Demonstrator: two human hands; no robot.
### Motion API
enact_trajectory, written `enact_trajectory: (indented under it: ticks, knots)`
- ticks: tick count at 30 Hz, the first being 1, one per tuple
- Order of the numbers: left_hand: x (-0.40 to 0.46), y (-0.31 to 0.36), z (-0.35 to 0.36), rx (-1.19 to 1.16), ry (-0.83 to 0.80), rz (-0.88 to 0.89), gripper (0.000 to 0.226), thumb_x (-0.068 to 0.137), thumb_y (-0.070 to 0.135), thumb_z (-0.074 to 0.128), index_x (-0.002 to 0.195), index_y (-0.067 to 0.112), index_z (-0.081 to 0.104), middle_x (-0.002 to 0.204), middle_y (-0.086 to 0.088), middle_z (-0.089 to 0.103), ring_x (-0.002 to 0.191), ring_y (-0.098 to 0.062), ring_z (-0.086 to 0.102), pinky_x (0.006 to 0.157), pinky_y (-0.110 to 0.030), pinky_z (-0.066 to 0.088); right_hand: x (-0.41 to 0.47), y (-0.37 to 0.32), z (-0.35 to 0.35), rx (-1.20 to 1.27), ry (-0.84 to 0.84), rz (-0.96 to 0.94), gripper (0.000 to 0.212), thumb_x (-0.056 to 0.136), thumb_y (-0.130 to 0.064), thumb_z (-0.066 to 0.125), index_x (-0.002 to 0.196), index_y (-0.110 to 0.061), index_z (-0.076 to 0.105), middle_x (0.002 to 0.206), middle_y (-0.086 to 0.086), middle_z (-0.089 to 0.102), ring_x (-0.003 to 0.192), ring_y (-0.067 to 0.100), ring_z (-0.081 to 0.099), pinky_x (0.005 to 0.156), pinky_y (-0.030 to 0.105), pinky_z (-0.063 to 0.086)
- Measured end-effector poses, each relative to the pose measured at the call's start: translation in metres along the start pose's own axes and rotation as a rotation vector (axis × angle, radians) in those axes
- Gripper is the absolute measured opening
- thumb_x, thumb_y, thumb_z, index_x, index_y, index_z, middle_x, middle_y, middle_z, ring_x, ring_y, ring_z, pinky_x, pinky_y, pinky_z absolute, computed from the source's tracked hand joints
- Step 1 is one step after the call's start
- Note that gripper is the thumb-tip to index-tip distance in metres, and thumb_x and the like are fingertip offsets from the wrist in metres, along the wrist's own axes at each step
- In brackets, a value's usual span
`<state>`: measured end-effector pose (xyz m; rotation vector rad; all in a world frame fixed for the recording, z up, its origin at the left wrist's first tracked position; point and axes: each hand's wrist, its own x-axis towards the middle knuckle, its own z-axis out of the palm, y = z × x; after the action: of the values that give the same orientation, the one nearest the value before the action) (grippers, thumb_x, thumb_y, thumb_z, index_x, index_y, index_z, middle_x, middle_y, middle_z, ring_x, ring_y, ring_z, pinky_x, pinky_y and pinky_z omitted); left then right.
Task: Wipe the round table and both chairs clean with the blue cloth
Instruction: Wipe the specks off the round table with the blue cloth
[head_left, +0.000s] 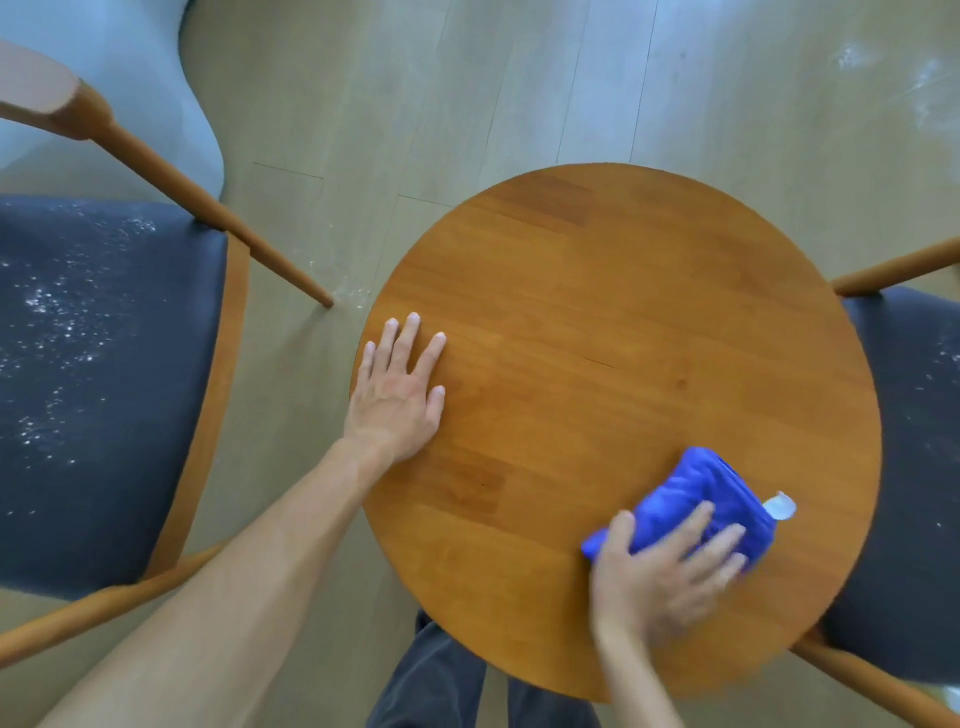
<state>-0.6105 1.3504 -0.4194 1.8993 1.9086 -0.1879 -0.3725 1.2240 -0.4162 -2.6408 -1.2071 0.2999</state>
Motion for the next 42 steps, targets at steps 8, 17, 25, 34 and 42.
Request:
enact_trajectory:
  ticks: [8, 17, 25, 34, 42]
  knots:
    - [0.003, 0.003, -0.009, -0.078, 0.008, -0.023, 0.061, 0.096, 0.033, 0.049, 0.151, 0.027, 0.023, 0.162, 0.000, -0.002, 0.149, -0.021, -0.006, 0.120, -0.041, 0.000, -0.103, -0.052, 0.032, -0.067, -0.303, -0.691, 0.080, 0.071, -0.045, 0.060, 0.145, -0.022, 0.041, 0.156, 0.014, 0.027, 0.143, 0.040, 0.022, 0.110, 0.057, 0.028]
    - [0.003, 0.004, -0.004, -0.077, 0.037, -0.038, 0.061, 0.094, 0.034, 0.050, 0.150, 0.027, 0.027, 0.162, -0.001, 0.003, 0.149, -0.021, -0.004, 0.120, -0.043, 0.002, -0.010, 0.154, -0.035, -0.155, -0.325, -1.273, 0.062, 0.080, -0.045, 0.054, 0.138, -0.025, 0.046, 0.148, 0.012, 0.041, 0.139, 0.036, 0.033, 0.102, 0.054, 0.038]
    - [0.003, 0.006, 0.000, -0.083, 0.054, -0.046, 0.059, 0.095, 0.033, 0.046, 0.150, 0.026, 0.025, 0.162, -0.002, 0.002, 0.149, -0.020, -0.006, 0.120, -0.043, -0.001, 0.081, 0.138, -0.039, -0.113, -0.040, -0.327, 0.068, 0.081, -0.041, 0.049, 0.142, -0.011, 0.039, 0.153, 0.017, 0.029, 0.140, 0.038, 0.028, 0.108, 0.051, 0.032]
    - [0.004, 0.002, -0.005, -0.070, 0.006, -0.025, 0.062, 0.095, 0.035, 0.048, 0.151, 0.028, 0.022, 0.162, 0.000, -0.002, 0.149, -0.020, -0.007, 0.120, -0.042, 0.000, 0.058, -0.067, 0.024, -0.072, -0.001, -0.082, 0.073, 0.084, -0.048, 0.051, 0.146, -0.011, 0.038, 0.153, 0.021, 0.028, 0.139, 0.044, 0.028, 0.108, 0.054, 0.032]
    - [-0.010, 0.005, -0.024, -0.030, -0.121, -0.058, 0.065, 0.095, 0.034, 0.046, 0.152, 0.029, 0.017, 0.162, 0.000, -0.004, 0.148, -0.020, -0.005, 0.119, -0.040, 0.016, -0.004, 0.011, 0.003, -0.074, -0.296, -1.003, 0.077, 0.070, -0.035, 0.062, 0.143, -0.022, 0.044, 0.157, 0.008, 0.025, 0.146, 0.033, 0.018, 0.109, 0.055, 0.031]
